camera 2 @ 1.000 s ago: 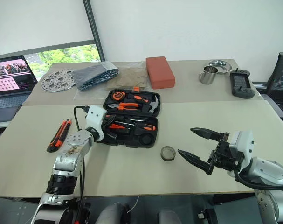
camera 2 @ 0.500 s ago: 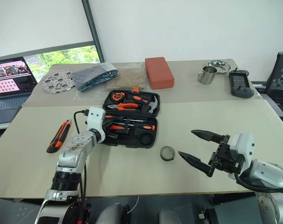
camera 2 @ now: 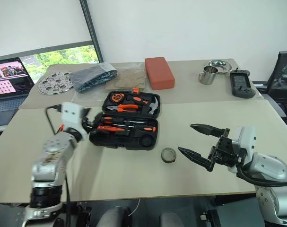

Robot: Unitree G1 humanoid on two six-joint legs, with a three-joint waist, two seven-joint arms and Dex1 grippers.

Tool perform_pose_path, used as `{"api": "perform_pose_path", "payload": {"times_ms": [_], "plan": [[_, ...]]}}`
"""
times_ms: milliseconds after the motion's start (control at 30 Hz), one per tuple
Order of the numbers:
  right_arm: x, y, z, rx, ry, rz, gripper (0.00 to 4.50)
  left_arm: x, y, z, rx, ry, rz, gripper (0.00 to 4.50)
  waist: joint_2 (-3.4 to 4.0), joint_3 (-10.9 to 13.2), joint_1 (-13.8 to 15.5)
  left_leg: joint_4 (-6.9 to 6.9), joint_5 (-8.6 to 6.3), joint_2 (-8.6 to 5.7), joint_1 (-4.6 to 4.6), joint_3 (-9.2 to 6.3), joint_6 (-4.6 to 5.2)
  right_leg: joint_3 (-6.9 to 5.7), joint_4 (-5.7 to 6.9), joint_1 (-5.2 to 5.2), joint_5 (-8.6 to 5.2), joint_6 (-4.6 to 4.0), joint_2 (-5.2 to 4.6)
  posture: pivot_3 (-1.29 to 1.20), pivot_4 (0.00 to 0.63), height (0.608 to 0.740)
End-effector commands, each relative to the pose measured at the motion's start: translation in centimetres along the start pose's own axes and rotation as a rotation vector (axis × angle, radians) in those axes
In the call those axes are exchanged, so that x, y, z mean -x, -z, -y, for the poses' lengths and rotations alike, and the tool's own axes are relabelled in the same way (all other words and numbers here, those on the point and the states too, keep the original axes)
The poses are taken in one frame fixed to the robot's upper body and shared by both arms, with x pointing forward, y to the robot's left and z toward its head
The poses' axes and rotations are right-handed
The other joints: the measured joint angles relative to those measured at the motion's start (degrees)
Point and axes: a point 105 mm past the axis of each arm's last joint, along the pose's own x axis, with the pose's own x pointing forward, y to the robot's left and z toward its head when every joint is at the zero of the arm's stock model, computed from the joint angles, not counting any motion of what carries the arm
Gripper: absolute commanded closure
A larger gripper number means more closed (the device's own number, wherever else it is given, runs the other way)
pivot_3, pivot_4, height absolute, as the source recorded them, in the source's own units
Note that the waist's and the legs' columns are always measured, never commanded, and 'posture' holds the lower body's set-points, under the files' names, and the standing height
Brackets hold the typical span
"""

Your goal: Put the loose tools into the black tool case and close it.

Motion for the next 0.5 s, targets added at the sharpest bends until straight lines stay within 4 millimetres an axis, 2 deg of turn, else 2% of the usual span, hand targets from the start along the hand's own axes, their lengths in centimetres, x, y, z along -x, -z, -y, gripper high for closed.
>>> {"api": "perform_pose_path", "payload": {"times_ms": [33, 100, 167, 333, 500], "plan": [[-0.8, -1.4, -0.3, -0.009, -0.061, 0.077, 0.00, 1.7, -0.3, -4.4, -0.020, -0.107, 0.011, 0.09, 0.02, 0.00, 0.12, -0.01, 0.00, 0.02, 0.00, 0.00, 0.00, -0.01, 0.00, -0.01, 0.00, 0.00, 0.00, 0.00, 0.150, 0.740], [-1.3, -1.8, -0.4, -0.023, -0.097, 0.096, 0.00, 2.9, 1.0, -6.9, -0.027, -0.188, -0.045, 0.09, -0.04, 0.03, 0.17, -0.02, 0.01, 0.02, 0.01, -0.01, -0.01, -0.03, -0.01, -0.01, 0.00, 0.00, -0.03, 0.00, 0.150, 0.740], [-1.7, -1.9, -0.5, -0.032, -0.121, 0.104, 0.00, 3.6, 2.5, -7.8, -0.011, -0.221, -0.102, 0.09, -0.06, 0.03, 0.17, -0.04, 0.00, 0.03, 0.00, 0.00, 0.01, -0.04, -0.05, -0.01, 0.00, -0.01, -0.08, 0.00, 0.150, 0.740], [-2.2, -2.0, -0.5, -0.029, -0.151, 0.095, 0.00, 4.7, 5.9, -7.8, 0.055, -0.248, -0.199, 0.09, -0.07, 0.03, 0.74, -0.07, -0.06, -0.01, -0.03, 0.02, 0.10, -0.12, -0.13, 0.00, 0.00, 0.00, -0.26, 0.00, 0.150, 0.740], [-2.4, -1.9, -0.5, -0.031, -0.157, 0.089, 0.00, 4.7, 6.9, -7.9, 0.076, -0.262, -0.206, 0.09, -0.10, 0.04, 0.64, -0.16, -0.06, 0.02, -0.03, 0.01, 0.09, -0.12, -0.14, -0.02, 0.00, -0.01, -0.25, 0.00, 0.150, 0.740]]}}
